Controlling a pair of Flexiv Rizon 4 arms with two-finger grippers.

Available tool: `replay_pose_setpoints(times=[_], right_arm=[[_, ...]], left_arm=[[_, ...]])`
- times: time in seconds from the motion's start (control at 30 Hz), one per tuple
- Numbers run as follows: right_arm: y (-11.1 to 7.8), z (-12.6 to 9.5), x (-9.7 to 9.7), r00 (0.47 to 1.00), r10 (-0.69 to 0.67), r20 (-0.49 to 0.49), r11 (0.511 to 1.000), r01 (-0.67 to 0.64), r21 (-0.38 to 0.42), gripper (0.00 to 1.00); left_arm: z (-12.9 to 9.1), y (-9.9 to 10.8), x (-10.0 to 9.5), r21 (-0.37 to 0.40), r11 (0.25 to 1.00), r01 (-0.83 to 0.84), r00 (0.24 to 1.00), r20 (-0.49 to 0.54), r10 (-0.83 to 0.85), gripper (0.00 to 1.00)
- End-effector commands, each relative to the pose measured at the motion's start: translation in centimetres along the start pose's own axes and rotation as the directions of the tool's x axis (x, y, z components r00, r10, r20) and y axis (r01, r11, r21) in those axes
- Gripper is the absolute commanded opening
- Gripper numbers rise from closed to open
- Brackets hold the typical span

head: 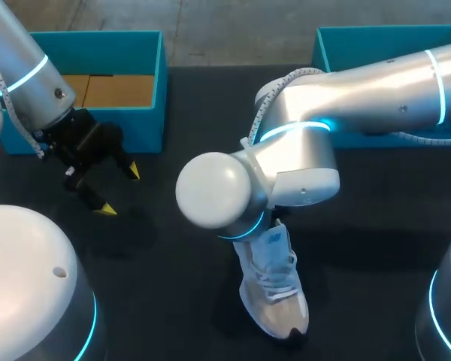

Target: Take the shoe out of the shoebox, open the shoe tongue, remove and reinsert the insole, then place the shoe into the shoebox

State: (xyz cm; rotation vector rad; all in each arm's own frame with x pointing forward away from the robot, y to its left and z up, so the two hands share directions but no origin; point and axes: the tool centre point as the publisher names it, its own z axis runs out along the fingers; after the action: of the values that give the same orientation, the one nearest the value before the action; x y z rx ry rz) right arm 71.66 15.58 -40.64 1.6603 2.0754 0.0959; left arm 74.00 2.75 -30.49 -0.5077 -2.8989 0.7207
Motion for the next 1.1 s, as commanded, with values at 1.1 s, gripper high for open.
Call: replay_pose_setpoints(times=[1.1], right_arm=[[-0.3,-3.6,1.1,0.992,0.110,-0.064,0.994,-0.108,0.027,0.00]], left_arm=[[0.0,0.0,0.1,-0.003,1.000,0.000,1.000,0.000,0.000,1.00]])
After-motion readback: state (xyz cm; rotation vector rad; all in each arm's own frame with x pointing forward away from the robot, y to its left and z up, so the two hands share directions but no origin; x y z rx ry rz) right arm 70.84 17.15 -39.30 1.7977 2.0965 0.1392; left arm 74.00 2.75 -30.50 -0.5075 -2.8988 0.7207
